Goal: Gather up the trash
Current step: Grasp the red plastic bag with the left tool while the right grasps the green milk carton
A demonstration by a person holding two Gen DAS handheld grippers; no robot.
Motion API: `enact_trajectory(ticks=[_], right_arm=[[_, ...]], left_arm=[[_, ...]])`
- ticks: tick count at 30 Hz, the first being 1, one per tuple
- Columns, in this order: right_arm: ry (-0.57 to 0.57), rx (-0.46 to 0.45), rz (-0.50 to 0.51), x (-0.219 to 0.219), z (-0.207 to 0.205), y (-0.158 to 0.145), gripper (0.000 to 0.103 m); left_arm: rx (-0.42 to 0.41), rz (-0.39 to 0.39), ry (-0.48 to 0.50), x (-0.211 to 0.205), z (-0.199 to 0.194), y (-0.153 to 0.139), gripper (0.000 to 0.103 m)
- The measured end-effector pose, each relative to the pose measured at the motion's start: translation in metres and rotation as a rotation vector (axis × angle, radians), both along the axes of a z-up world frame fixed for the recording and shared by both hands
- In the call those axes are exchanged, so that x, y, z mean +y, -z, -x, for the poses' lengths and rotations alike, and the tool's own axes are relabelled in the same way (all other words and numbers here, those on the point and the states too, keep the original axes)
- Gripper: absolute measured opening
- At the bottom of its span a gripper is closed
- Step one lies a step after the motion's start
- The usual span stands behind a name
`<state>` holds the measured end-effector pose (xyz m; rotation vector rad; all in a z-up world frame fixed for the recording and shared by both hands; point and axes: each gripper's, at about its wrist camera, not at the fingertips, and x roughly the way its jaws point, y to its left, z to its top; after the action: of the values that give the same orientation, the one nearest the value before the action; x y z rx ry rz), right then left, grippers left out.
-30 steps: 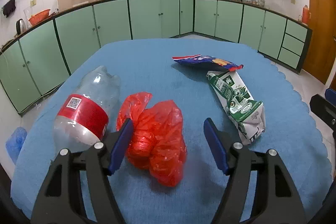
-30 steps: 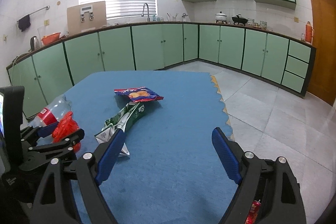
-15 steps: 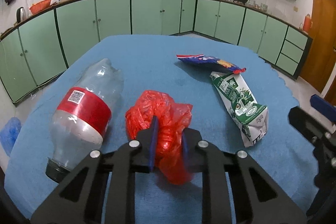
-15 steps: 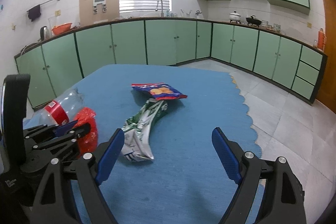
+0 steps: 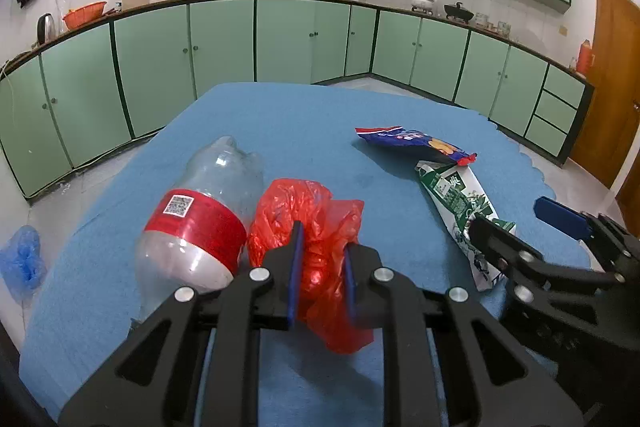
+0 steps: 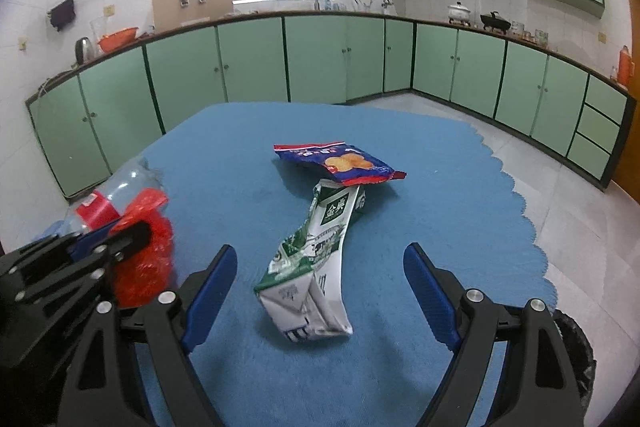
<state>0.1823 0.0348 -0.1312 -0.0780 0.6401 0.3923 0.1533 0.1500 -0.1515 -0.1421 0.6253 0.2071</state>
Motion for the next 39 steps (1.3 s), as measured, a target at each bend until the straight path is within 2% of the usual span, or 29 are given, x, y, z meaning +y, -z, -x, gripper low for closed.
enact_trajectory(ticks=[8, 11, 13, 15, 22, 32, 39], right_arm=[[0.019, 0.096, 0.042, 0.013, -0.019, 0.013, 0.081], [0.009, 0.158, 0.044, 0.014, -0.028, 0.019, 0.069], [-0.002, 0.183, 0.031, 0.013, -0.030, 0.022, 0.053], [-0.008, 0.190, 0.023, 0.012, -0.029, 0.022, 0.045], [-0.012, 0.124, 0.033, 0.007, -0.014, 0.009, 0.044], [0.009, 0.112, -0.008, -0.027, 0.006, -0.011, 0.044], [-0.011, 0.183, -0.008, -0.042, 0.011, 0.000, 0.045]], left_arm=[[0.002, 0.013, -0.002, 0.006, -0.003, 0.003, 0.016], [0.010, 0.019, 0.001, 0.005, -0.004, 0.006, 0.016], [0.014, 0.021, 0.004, 0.005, -0.005, 0.008, 0.016], [0.016, 0.018, 0.007, 0.004, -0.005, 0.008, 0.016], [0.012, 0.014, 0.020, 0.000, -0.007, 0.005, 0.016], [0.003, 0.005, 0.060, -0.016, -0.009, -0.001, 0.016], [-0.001, -0.002, 0.083, -0.028, -0.010, -0.004, 0.016]])
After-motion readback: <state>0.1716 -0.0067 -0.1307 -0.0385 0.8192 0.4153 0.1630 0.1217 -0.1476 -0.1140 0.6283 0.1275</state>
